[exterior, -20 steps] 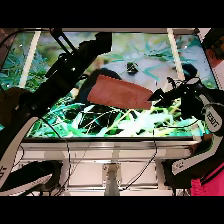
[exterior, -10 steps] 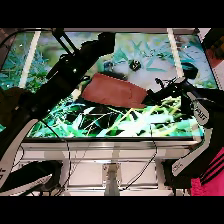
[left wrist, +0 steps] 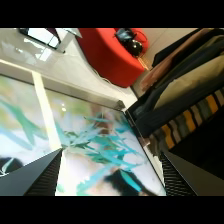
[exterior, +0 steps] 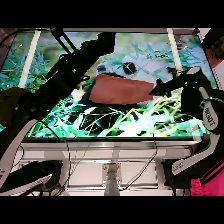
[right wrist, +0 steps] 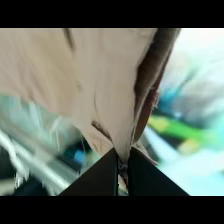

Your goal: Fold the clothes and pants, and hang the long-sleeved shirts on hangers.

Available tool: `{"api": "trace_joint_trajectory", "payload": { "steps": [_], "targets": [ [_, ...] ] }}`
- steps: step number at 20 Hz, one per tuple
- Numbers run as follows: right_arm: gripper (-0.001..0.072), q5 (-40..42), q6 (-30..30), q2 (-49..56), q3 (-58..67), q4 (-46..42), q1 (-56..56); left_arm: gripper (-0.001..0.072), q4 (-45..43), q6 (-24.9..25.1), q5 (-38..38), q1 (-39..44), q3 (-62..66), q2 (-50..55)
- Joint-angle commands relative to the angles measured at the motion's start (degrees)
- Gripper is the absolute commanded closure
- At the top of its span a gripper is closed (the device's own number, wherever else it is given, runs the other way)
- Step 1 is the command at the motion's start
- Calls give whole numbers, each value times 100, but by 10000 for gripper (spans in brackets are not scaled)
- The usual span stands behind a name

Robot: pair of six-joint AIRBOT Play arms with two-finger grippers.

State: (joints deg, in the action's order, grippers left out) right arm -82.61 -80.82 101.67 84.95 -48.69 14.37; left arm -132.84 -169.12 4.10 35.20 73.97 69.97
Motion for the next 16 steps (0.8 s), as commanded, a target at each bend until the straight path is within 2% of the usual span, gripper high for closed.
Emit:
{"api": "trace_joint_trajectory", "payload": {
  "steps": [1, 8, 16],
  "targets": [
    [698, -195, -590, -269, 844, -688, 728, 31, -2, 2, -2, 2, 4, -55],
    [697, -1270, -664, -271, 3049, -1056, 2691, 32, -2, 0, -2, -24, 4, -72],
    [698, -1674, -658, -280, 3134, -1167, 5209, 32, -2, 0, -2, -44, 4, -72]
  ]
}}
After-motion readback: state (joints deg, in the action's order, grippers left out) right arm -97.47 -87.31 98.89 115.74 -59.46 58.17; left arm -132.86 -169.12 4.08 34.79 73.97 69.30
